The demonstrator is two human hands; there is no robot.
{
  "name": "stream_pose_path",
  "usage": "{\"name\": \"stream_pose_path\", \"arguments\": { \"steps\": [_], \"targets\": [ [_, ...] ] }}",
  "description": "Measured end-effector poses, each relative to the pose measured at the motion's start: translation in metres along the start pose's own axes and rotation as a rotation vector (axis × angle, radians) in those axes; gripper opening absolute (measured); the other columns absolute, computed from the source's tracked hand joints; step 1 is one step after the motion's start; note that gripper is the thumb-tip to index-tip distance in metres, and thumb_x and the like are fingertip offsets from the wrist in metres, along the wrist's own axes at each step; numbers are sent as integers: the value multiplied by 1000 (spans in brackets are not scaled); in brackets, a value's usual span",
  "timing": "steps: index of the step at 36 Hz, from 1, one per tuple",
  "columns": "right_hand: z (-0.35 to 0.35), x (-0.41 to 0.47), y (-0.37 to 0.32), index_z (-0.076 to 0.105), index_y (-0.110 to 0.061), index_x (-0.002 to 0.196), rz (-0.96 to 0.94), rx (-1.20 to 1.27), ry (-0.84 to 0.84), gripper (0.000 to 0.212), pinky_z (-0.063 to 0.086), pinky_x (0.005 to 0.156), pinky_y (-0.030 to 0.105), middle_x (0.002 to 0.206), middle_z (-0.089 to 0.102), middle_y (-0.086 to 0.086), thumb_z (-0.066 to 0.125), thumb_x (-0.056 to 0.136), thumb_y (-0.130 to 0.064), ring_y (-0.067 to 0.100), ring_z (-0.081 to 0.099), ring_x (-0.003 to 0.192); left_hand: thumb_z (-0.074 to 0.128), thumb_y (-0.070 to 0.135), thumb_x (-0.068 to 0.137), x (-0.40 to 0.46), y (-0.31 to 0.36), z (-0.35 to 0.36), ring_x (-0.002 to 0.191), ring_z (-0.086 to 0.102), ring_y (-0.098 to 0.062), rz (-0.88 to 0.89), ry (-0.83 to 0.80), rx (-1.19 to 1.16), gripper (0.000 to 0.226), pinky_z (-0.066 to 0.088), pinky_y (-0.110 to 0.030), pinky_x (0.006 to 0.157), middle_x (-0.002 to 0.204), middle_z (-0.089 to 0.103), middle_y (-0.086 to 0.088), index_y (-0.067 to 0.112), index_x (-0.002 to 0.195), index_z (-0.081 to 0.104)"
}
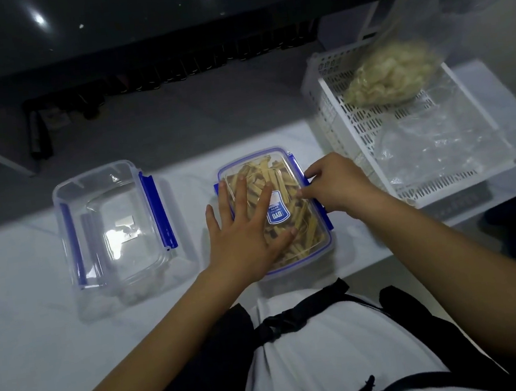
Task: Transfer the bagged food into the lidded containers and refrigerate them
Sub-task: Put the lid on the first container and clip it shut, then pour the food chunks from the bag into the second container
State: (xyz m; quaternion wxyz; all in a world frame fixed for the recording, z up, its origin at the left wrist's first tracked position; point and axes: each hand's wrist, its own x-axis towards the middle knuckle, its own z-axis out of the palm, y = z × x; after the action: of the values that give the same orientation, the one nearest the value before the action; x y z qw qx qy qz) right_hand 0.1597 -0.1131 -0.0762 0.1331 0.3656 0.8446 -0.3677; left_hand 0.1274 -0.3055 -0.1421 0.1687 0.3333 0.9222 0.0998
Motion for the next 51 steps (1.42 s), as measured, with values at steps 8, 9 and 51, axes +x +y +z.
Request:
{"name": "stream_pose_path", "arguments": {
  "steps": [8,9,51],
  "targets": [
    [3,-15,12,59,-25,136,-75,18,60,53,57,87,42,128,66,3,75,87,-35,21,65,104,46,72,90,-5,-7,-11,150,-30,-26,70,7,-187,93,-2,-55,124,166,-25,3,45,154,-16],
    [3,-21,16,54,-30,139,-142,12,93,58,54,86,38,136,61,0,75,86,-38,19,62,108,52,68,90,-8,-11,-15,152,-26,-24,77,42,-250,97,0,-52,125,167,-23,4,45,155,-16],
    [24,-6,21,29,-53,149,-476,-355,-75,84,-1,121,58,168,-2,-8,74,79,-58,30,-14,152,58,22,102,34,-22,-50,108,70,-19,-389,-2,-1299,61,63,-35,69,128,66,0,45,152,33]
  ]
}}
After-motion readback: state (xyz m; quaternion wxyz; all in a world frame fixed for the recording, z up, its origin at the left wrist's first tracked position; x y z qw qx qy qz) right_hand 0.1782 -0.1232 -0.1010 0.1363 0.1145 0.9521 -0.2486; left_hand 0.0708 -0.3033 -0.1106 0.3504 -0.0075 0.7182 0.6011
